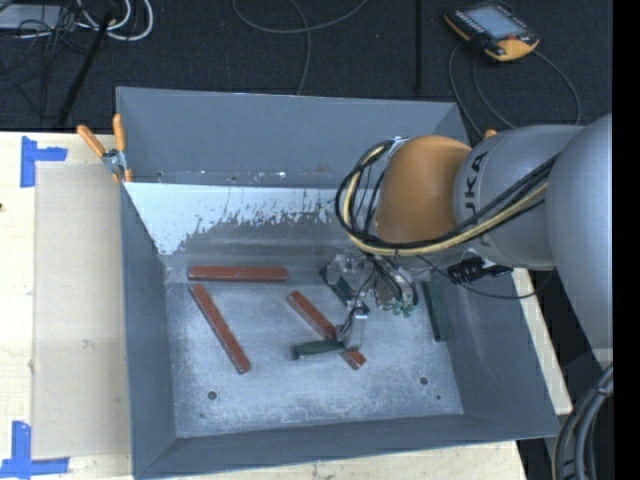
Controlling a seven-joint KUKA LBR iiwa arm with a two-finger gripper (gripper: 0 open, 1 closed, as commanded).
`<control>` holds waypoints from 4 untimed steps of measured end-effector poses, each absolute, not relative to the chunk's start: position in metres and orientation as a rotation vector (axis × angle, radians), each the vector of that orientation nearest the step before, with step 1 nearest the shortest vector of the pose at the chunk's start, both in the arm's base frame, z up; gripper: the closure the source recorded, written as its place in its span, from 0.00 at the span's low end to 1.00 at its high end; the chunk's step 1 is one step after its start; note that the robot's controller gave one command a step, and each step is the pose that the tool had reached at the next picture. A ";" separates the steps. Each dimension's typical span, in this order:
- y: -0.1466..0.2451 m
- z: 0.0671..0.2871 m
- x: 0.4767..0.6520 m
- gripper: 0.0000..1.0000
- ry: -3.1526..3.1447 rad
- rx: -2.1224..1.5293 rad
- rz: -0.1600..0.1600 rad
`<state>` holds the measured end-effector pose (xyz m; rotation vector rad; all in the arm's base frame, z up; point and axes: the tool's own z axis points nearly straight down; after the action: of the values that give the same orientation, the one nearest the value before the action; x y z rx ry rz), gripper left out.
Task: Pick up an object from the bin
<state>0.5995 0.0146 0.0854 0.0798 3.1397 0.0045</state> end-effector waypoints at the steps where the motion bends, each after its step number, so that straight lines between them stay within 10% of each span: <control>1: 0.005 0.078 0.595 0.00 3.142 0.096 0.007; 3: 0.042 0.080 0.591 0.00 3.127 -0.225 -0.005; 4: 0.055 0.078 0.546 0.00 3.138 -0.142 0.004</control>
Offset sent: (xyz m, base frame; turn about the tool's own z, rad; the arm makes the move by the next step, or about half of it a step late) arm -0.0098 0.0008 -0.0154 -0.2415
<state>0.5465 0.0546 0.0782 -0.1419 3.1380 0.0041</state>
